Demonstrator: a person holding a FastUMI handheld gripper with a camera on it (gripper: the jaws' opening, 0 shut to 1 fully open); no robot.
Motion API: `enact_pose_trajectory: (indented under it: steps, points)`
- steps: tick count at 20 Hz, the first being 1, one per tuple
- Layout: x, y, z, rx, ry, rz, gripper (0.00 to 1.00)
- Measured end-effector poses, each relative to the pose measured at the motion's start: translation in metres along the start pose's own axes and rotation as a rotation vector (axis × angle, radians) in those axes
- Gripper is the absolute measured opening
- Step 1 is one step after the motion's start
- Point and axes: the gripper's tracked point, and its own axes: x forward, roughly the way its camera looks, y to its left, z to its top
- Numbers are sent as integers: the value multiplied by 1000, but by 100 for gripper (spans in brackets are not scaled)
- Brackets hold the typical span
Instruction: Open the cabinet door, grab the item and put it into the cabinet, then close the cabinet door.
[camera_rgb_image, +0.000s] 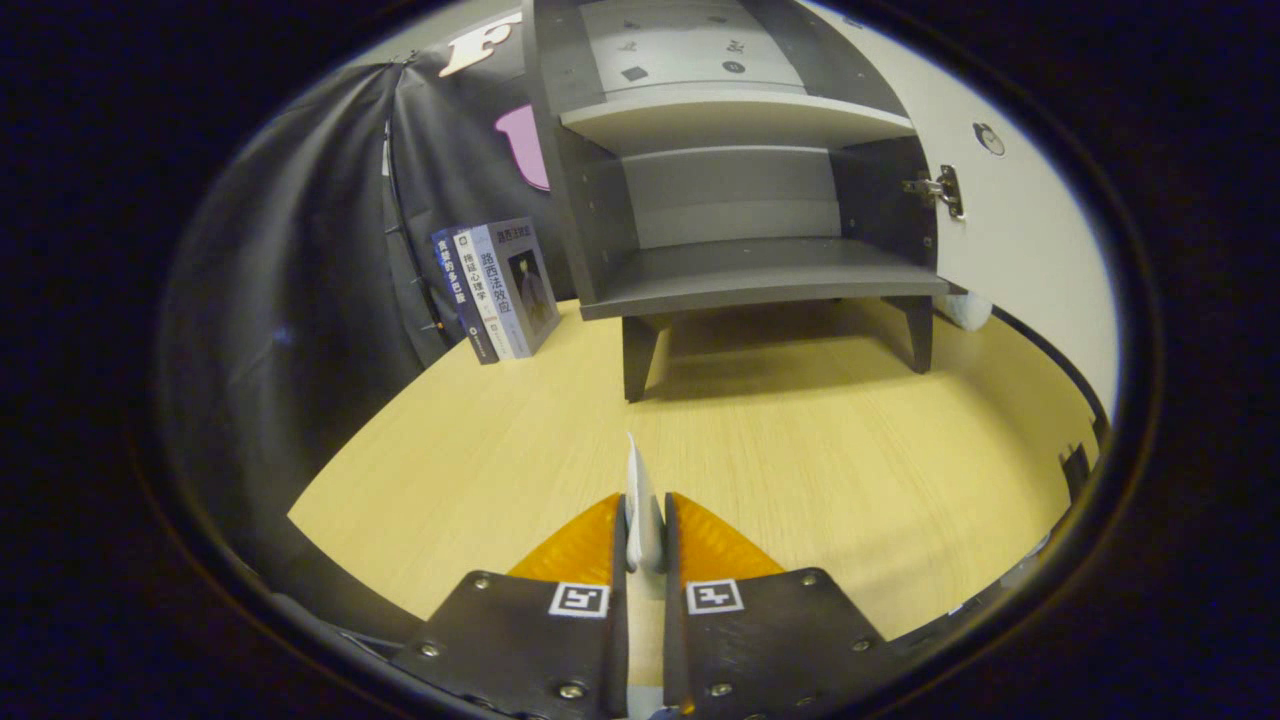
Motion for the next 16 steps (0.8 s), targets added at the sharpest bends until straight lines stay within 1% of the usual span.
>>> enact_pose_trajectory:
  steps: [2, 4, 8, 11, 16]
  points:
    - [-2, 2, 5, 18, -7, 21, 14]
    - [-6, 0, 15, 4, -17, 10, 14]
    - [-22, 1, 58, -34, -42, 14, 14]
    - [-38, -2, 113, -69, -80, 12, 14]
    - [-67, -12, 222, -119, -176, -18, 14]
